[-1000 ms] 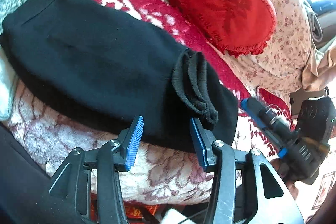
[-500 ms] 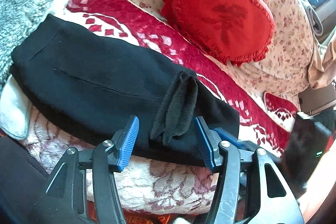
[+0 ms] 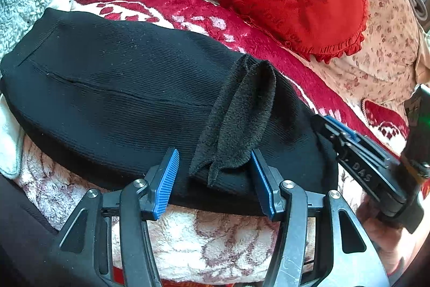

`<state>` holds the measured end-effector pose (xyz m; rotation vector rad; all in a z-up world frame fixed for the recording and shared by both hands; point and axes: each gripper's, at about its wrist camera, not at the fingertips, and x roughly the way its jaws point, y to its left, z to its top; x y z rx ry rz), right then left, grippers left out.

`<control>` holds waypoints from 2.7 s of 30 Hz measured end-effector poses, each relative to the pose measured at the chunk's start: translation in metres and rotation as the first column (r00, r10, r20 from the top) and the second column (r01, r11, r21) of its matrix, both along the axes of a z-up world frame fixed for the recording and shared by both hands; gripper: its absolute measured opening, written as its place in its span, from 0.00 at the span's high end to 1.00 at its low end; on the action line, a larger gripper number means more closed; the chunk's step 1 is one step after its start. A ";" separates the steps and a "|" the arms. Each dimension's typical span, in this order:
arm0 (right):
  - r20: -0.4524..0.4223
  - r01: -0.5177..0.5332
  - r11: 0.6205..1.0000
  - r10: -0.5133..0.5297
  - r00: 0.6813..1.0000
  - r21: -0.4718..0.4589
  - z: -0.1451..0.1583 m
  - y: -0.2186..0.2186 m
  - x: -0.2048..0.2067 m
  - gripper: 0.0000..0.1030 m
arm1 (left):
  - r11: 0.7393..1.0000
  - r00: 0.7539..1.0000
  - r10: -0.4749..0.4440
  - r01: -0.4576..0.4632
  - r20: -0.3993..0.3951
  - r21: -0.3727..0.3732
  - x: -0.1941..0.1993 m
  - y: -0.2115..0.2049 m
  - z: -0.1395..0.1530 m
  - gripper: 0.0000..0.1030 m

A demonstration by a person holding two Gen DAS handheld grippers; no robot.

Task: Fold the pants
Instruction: 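Lay the cuff onto the folded pants with the right gripper and release, then grasp the folded cuff end of the black pants with the right gripper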

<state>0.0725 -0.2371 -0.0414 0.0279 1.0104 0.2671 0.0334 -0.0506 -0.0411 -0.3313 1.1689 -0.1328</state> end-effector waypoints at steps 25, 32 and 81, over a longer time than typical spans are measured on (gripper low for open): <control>-0.006 -0.110 0.988 0.111 0.994 0.104 0.028 0.019 -0.068 0.75 | 0.999 0.998 0.048 -0.048 0.033 0.023 -0.022 0.010 0.014 0.48; 0.004 -0.116 0.986 0.116 0.993 0.118 0.027 0.046 -0.044 0.75 | 0.995 0.996 0.070 -0.073 0.049 0.071 -0.026 0.025 0.020 0.48; -0.024 -0.194 0.973 0.199 0.980 0.128 0.024 0.099 -0.015 0.69 | 0.956 0.956 0.292 -0.292 0.012 0.018 -0.046 0.118 0.018 0.37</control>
